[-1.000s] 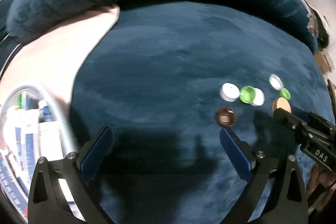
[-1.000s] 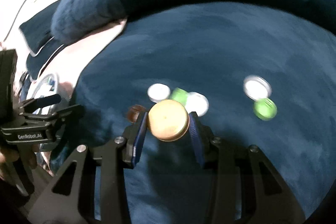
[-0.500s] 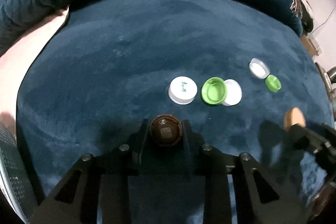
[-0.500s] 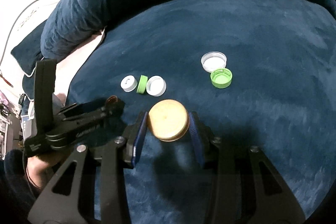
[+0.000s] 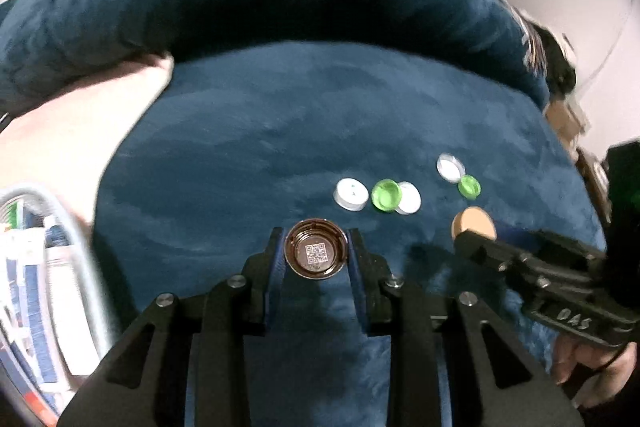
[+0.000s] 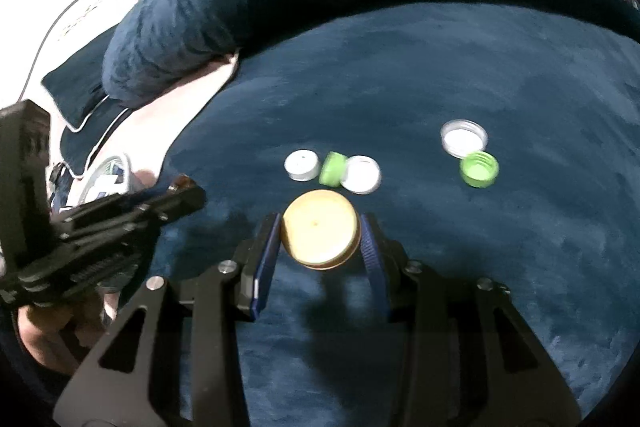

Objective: Organize objects
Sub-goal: 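Carry the tan and dark brown caps over the basket and open both grippers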

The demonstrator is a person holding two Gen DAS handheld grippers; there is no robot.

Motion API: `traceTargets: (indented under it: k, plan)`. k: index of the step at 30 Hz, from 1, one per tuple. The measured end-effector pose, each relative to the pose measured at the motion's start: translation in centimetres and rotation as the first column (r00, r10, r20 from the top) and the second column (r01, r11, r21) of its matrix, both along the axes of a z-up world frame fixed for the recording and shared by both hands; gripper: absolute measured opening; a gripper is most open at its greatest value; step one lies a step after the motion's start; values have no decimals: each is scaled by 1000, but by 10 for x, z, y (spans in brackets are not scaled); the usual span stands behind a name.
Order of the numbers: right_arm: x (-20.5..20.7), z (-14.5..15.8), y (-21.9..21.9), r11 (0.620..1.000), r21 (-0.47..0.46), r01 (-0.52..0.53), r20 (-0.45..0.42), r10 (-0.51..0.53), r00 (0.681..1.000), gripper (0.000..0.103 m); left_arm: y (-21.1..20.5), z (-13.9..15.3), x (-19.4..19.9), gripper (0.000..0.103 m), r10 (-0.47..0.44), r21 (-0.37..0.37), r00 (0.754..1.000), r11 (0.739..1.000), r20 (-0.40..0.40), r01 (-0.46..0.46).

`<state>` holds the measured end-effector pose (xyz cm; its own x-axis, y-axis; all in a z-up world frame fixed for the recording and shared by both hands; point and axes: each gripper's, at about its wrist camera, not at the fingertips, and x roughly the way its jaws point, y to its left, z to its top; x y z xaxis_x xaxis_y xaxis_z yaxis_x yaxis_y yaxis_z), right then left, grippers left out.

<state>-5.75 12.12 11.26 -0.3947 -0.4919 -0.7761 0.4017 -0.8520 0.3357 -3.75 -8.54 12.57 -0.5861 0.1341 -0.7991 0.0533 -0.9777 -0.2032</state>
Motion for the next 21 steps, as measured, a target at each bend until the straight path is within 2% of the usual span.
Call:
traceTargets:
  k: [7,11,17,21]
  plan:
    - [17,12,-47,996,-18,-91,-18,90,996,42,-71,28,35,30,144,1,988,990,-55,-144]
    - [25,27,-84,988,-35,-152,-42,150,988,42,-120,46,53,30,233,-3,967,972,-100,-234]
    - [38,55,-154,964,-67,-258,-84,253,964,42,-205,56,81,30,384,16,919,923,-91,-385]
    - [48,68,-206,939,-82,-333,-99,325,941,42,-252,52,99,30,481,29,873,876,-82,-481]
